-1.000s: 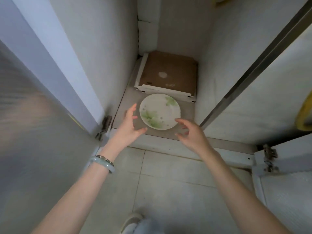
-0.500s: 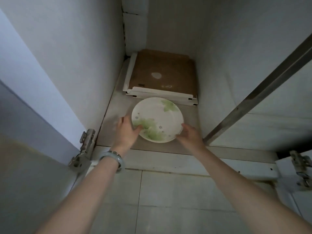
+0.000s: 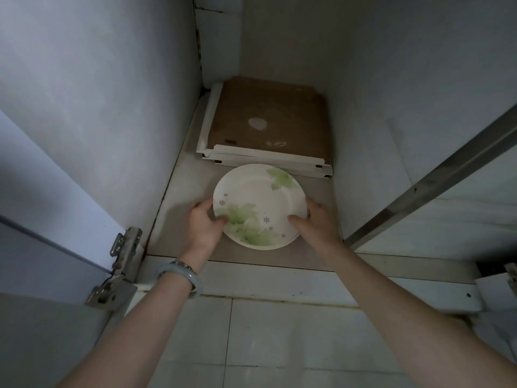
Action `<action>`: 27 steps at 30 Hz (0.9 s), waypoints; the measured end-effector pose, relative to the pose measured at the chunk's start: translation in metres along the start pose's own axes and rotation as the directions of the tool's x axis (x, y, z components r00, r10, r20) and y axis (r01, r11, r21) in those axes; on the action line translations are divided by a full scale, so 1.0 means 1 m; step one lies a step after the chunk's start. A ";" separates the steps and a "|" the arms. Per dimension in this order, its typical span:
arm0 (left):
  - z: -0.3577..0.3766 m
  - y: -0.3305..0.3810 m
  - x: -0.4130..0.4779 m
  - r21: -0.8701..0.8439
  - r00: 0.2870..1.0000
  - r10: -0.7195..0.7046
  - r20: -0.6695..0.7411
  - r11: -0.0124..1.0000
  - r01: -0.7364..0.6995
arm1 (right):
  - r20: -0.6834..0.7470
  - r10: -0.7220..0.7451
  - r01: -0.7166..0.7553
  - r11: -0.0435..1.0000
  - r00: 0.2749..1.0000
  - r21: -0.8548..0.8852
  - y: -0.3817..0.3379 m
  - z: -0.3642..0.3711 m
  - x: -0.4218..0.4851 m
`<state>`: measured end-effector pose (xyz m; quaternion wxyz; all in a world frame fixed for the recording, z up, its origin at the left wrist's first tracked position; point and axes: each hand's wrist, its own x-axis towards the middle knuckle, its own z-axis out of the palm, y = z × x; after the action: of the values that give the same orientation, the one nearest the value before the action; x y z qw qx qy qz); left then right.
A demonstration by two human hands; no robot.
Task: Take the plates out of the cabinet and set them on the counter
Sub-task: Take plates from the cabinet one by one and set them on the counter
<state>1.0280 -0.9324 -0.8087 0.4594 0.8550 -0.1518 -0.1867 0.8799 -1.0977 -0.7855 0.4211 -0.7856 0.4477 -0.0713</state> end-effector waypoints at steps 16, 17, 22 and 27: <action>0.003 0.006 -0.022 -0.122 0.997 -0.055 -0.046 0.991 0.049 | 0.081 0.117 -0.140 0.904 0.990 0.404 -0.008 -0.011 -0.005; 0.003 0.007 -0.023 -0.134 0.997 -0.053 -0.049 0.990 0.046 | 0.078 0.140 -0.160 0.888 0.987 0.432 -0.009 -0.013 -0.005; 0.004 0.018 -0.033 -0.216 0.999 -0.015 -0.053 0.976 0.003 | 0.064 0.176 -0.184 0.838 0.982 0.513 -0.013 -0.025 -0.013; -0.003 0.034 -0.047 -0.319 0.996 0.006 -0.088 0.947 -0.034 | 0.033 0.139 -0.135 0.826 0.990 0.547 -0.018 -0.043 -0.030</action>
<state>0.9848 -0.9282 -0.7705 0.6002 0.7747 -0.1082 -0.1671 0.8527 -1.0956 -0.7369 0.6302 -0.5981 0.4655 -0.1690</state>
